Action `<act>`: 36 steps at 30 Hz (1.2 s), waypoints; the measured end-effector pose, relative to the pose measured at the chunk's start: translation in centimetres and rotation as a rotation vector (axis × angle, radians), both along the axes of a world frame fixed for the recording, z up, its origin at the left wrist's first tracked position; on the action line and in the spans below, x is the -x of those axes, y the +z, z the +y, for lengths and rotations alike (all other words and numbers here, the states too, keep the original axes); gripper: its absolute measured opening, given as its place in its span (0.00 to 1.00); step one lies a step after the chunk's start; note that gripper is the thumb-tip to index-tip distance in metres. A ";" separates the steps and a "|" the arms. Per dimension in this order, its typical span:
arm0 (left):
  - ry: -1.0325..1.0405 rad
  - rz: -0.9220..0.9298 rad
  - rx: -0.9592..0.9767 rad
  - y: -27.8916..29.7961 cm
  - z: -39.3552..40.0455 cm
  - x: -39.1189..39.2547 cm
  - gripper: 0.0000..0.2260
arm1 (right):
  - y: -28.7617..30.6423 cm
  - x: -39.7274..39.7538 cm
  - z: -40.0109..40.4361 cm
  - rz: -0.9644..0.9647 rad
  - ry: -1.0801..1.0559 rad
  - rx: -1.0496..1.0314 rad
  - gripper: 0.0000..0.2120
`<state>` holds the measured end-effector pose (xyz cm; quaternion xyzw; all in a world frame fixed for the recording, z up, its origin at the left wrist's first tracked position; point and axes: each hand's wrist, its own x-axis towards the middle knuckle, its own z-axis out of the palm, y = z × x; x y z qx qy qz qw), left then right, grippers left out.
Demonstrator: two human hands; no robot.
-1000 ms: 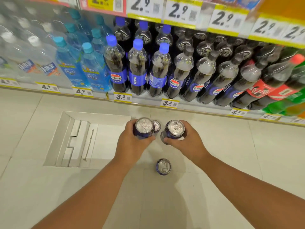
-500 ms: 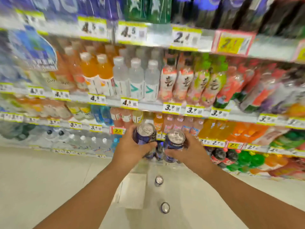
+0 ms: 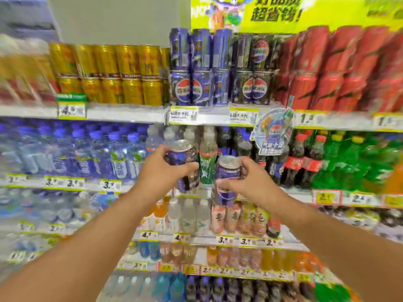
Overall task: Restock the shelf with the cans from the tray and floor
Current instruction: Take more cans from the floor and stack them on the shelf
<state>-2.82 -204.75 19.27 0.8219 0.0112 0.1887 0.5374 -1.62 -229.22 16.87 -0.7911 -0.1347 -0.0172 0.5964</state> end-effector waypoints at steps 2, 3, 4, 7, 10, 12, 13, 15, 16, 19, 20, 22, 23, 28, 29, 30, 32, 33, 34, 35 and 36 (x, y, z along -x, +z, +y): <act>-0.004 -0.021 -0.008 3.8 0.2 -0.3 0.32 | 3.9 -0.5 0.3 -0.030 -0.006 0.022 0.32; 0.002 -0.028 -0.023 5.6 0.3 -0.5 0.32 | 5.7 -1.0 0.4 -0.036 -0.004 0.029 0.33; 0.012 -0.032 -0.042 7.2 0.3 -0.7 0.30 | 7.4 -1.5 0.4 -0.045 0.003 0.033 0.34; 0.042 -0.056 -0.078 11.3 0.0 -1.6 0.27 | 12.0 -3.3 0.4 -0.103 -0.004 0.087 0.34; 0.077 -0.078 -0.107 14.8 -0.4 -2.9 0.23 | 15.8 -5.8 -0.1 -0.137 0.006 0.116 0.35; 0.114 -0.090 -0.116 17.1 -0.8 -3.7 0.24 | 18.0 -7.3 -0.5 -0.164 0.000 0.165 0.42; 0.136 -0.104 -0.121 18.1 -0.8 -4.3 0.25 | 19.1 -8.2 -0.6 -0.177 0.001 0.184 0.48; 0.168 -0.135 -0.117 20.0 -0.9 -5.5 0.26 | 21.1 -9.7 -0.6 -0.201 0.012 0.187 0.52; 0.180 -0.146 -0.110 20.9 -0.9 -6.2 0.26 | 22.0 -10.3 -0.4 -0.220 0.013 0.180 0.51; 0.195 -0.160 -0.099 23.5 -0.8 -8.3 0.27 | 24.4 -12.4 0.2 -0.278 -0.017 0.190 0.51; 0.194 -0.159 -0.100 24.1 -0.7 -9.0 0.27 | 25.1 -13.0 0.5 -0.294 -0.028 0.197 0.51; 0.192 -0.154 -0.108 25.3 -0.5 -10.6 0.27 | 26.4 -14.1 1.2 -0.302 -0.047 0.191 0.54; 0.189 -0.150 -0.109 25.8 -0.4 -11.4 0.27 | 27.0 -14.7 1.6 -0.297 -0.068 0.182 0.54; 0.193 -0.131 -0.105 27.2 0.4 -15.3 0.26 | 28.8 -17.9 3.8 -0.311 -0.104 0.156 0.49; 0.186 -0.124 -0.102 27.2 0.5 -16.0 0.25 | 29.0 -18.4 4.2 -0.315 -0.118 0.153 0.48; 0.175 -0.118 -0.101 27.2 0.6 -16.6 0.23 | 29.1 -18.8 4.5 -0.318 -0.133 0.147 0.48; 0.159 -0.113 -0.096 27.0 0.5 -17.6 0.20 | 29.1 -19.6 5.0 -0.318 -0.153 0.135 0.51; 0.157 -0.113 -0.090 26.9 0.5 -18.1 0.19 | 29.1 -19.9 5.3 -0.322 -0.157 0.135 0.52; 0.155 -0.117 -0.087 26.8 0.5 -18.5 0.18 | 29.0 -20.2 5.5 -0.326 -0.160 0.138 0.52; 0.152 -0.125 -0.089 26.8 0.5 -18.9 0.18 | 28.9 -20.5 5.7 -0.325 -0.160 0.142 0.53; 0.148 -0.133 -0.098 26.7 0.5 -19.2 0.18 | 28.9 -20.8 5.9 -0.320 -0.159 0.145 0.54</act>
